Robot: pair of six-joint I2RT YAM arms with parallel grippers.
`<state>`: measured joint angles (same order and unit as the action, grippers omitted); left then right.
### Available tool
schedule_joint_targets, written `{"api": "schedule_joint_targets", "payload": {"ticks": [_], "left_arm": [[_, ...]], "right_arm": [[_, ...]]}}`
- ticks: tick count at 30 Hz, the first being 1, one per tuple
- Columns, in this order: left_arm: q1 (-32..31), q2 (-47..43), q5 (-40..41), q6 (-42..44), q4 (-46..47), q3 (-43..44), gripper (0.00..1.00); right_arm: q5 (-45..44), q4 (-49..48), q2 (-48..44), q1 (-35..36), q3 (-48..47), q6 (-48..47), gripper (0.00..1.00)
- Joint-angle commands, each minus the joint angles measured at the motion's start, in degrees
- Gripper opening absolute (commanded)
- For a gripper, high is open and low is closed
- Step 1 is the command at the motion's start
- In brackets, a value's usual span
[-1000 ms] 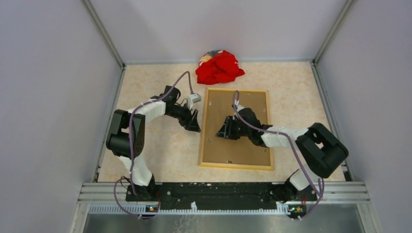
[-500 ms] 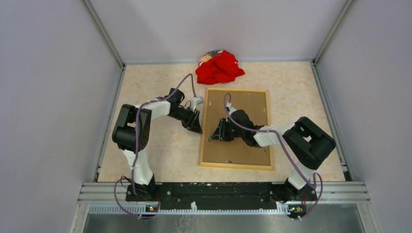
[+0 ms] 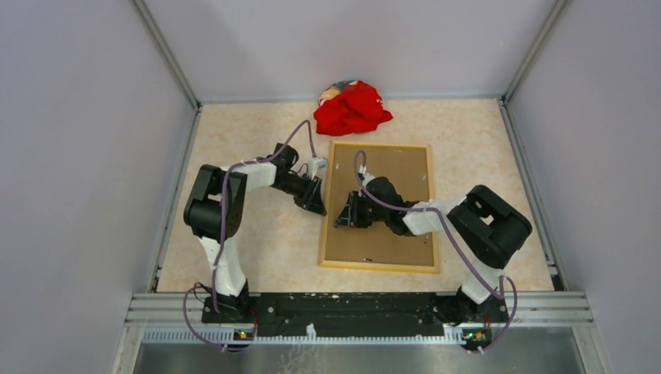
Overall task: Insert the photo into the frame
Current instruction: Install the photo frame at the center of the board.
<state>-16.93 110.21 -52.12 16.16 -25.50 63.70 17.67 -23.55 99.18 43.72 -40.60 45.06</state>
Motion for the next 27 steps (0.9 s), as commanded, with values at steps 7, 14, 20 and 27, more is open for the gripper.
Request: {"api": "schedule_joint_targets", "payload": {"ticks": [7, 14, 20, 27], "left_arm": [[-0.56, -0.07, -0.03, -0.51, 1.50, -0.08, 0.32], [-0.55, -0.35, 0.32, -0.31, 1.33, -0.15, 0.32], [-0.56, -0.60, 0.43, -0.22, 0.99, -0.22, 0.32], [-0.55, -0.70, 0.75, -0.49, 0.80, -0.07, 0.31]], "right_arm": [[0.17, -0.66, 1.26, 2.87, -3.32, -1.82, 0.28], [-0.03, 1.57, 0.47, 2.95, -4.40, -3.11, 0.27], [-2.08, 6.14, -3.30, 2.76, -6.11, -5.78, 0.27], [-2.10, 5.70, -1.85, 2.24, -5.82, -6.03, 0.27]]}}
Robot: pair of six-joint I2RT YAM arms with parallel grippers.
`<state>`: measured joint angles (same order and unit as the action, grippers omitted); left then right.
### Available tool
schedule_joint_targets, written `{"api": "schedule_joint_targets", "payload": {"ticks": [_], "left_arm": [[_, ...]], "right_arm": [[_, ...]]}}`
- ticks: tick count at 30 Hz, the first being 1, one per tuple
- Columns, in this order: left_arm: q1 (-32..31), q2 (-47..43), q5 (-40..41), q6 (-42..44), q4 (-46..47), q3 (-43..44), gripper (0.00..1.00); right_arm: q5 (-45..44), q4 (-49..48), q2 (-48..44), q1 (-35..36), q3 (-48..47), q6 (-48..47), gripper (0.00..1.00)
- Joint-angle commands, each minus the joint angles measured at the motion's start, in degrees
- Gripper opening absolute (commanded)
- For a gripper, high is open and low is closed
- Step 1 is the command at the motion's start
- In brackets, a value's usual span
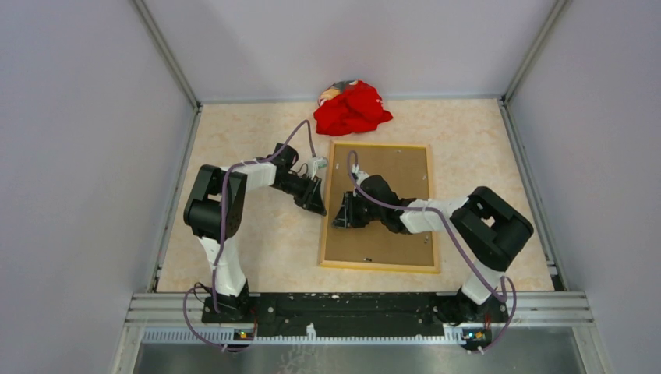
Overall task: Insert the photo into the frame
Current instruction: Install the photo frame at the center of the board.
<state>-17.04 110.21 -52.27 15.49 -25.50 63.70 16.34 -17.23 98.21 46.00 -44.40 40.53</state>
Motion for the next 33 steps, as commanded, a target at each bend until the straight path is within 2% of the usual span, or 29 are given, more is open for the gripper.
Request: {"api": "schedule_joint_targets", "payload": {"ticks": [1, 16, 33], "left_arm": [[-0.45, -0.70, 0.92, 0.23, 0.80, -0.08, 0.31], [-0.45, -1.11, 1.03, 0.46, 0.05, -0.07, 0.29], [-0.45, -1.41, 1.44, 0.76, -0.61, 0.02, 0.29]], "right_arm": [[-0.89, -0.78, -0.50, -0.03, -1.94, -1.49, 0.27], [-3.75, -3.95, 1.99, -0.07, -1.04, -2.77, 0.25], [-0.92, -6.13, 3.92, 0.95, 0.80, -1.19, 0.21]]}}
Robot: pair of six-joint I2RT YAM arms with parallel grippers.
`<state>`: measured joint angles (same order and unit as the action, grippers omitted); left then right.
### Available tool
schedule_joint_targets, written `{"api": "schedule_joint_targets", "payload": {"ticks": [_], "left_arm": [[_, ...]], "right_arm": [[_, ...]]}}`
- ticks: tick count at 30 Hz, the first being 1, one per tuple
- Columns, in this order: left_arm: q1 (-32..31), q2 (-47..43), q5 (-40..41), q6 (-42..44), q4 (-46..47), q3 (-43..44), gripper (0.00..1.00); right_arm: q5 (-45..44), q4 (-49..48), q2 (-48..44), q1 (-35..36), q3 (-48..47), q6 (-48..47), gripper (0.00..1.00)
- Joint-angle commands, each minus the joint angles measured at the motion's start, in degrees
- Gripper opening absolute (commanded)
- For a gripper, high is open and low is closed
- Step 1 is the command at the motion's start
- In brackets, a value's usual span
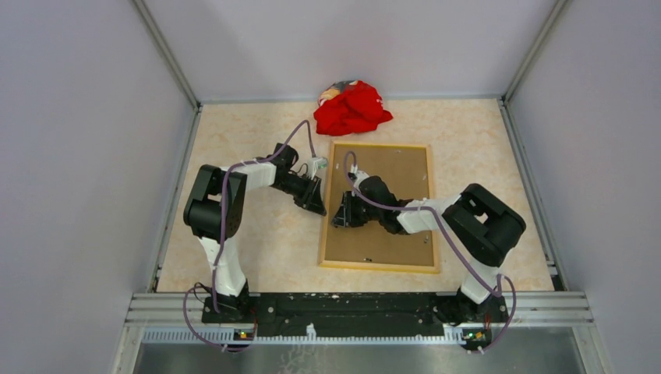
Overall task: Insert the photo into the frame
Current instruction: Install the photo frame at the center of the board.
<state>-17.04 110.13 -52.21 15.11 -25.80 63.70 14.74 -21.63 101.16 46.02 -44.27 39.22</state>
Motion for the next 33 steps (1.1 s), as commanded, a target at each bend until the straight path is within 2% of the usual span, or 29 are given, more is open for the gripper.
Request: {"api": "schedule_joint_targets", "payload": {"ticks": [1, 12, 33], "left_arm": [[-0.45, -1.42, 1.40, 1.21, -0.37, 0.02, 0.29], [-0.45, -1.51, 1.51, 1.27, -0.48, 0.02, 0.29], [-0.45, -1.68, 1.52, 1.27, -0.51, 0.06, 0.29]], "right_arm": [[0.79, -1.71, 0.90, 0.92, 0.75, 0.23, 0.21], [-0.98, -0.60, -2.52, 1.18, 3.31, 0.42, 0.20], [0.65, -3.93, -0.50, 2.14, 2.79, 3.61, 0.18]]}}
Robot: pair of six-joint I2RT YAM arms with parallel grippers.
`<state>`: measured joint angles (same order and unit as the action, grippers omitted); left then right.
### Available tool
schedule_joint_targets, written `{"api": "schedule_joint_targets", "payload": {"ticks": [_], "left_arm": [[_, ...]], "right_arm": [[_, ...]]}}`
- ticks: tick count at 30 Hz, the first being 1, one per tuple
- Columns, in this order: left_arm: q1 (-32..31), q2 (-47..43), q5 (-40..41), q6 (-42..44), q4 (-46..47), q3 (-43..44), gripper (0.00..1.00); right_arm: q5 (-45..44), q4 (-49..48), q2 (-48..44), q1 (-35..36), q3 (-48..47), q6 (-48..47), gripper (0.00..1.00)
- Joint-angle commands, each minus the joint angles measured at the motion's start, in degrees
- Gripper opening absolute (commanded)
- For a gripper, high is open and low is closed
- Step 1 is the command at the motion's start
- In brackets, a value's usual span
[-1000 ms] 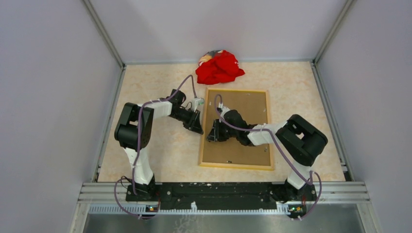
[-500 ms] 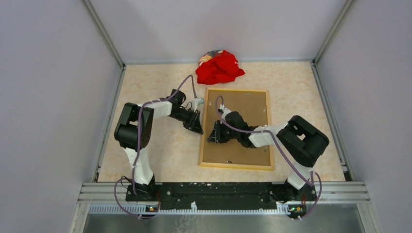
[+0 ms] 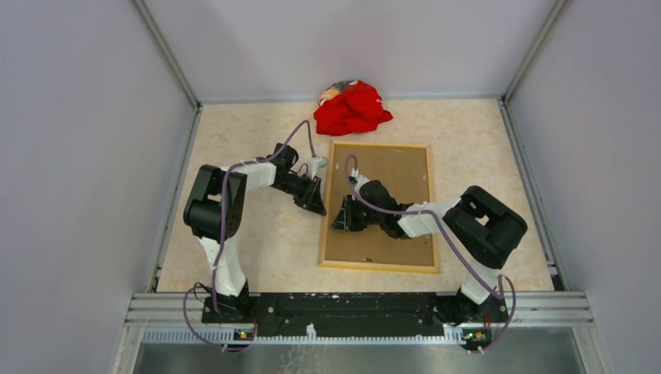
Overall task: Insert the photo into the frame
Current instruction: Install the photo frame at the center of the board.
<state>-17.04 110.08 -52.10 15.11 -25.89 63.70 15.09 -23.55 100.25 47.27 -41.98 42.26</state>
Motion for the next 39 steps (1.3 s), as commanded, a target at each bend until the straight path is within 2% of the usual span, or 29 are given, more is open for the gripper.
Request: {"api": "schedule_joint_targets", "payload": {"ticks": [1, 18, 21, 25, 29, 39], "left_arm": [[-0.45, -1.62, 1.40, 1.24, -0.47, 0.04, 0.29], [-0.45, -1.60, 1.28, 1.57, -0.87, -0.24, 0.29], [-0.45, -1.73, 1.40, 1.91, -1.32, -0.16, 0.29], [-0.45, -2.05, 1.66, 2.53, -1.61, -0.29, 0.29], [-0.45, -1.88, 1.39, 2.09, -1.54, -0.16, 0.29], [-0.45, -1.84, 1.26, 2.15, -1.58, -0.07, 0.29]], "right_arm": [[0.03, -2.07, 0.50, 0.85, 0.49, 0.67, 0.18], [-1.00, -4.78, 3.24, 0.90, -0.78, 2.89, 0.15], [2.64, -5.37, 0.58, 0.88, -1.13, 2.62, 0.16], [1.97, -1.24, -5.10, 0.46, -1.66, 1.36, 0.17], [2.18, -1.21, -7.04, -1.88, 0.02, 1.43, 0.17], [2.12, -3.34, -1.78, -2.95, 2.07, 1.93, 0.17]]}}
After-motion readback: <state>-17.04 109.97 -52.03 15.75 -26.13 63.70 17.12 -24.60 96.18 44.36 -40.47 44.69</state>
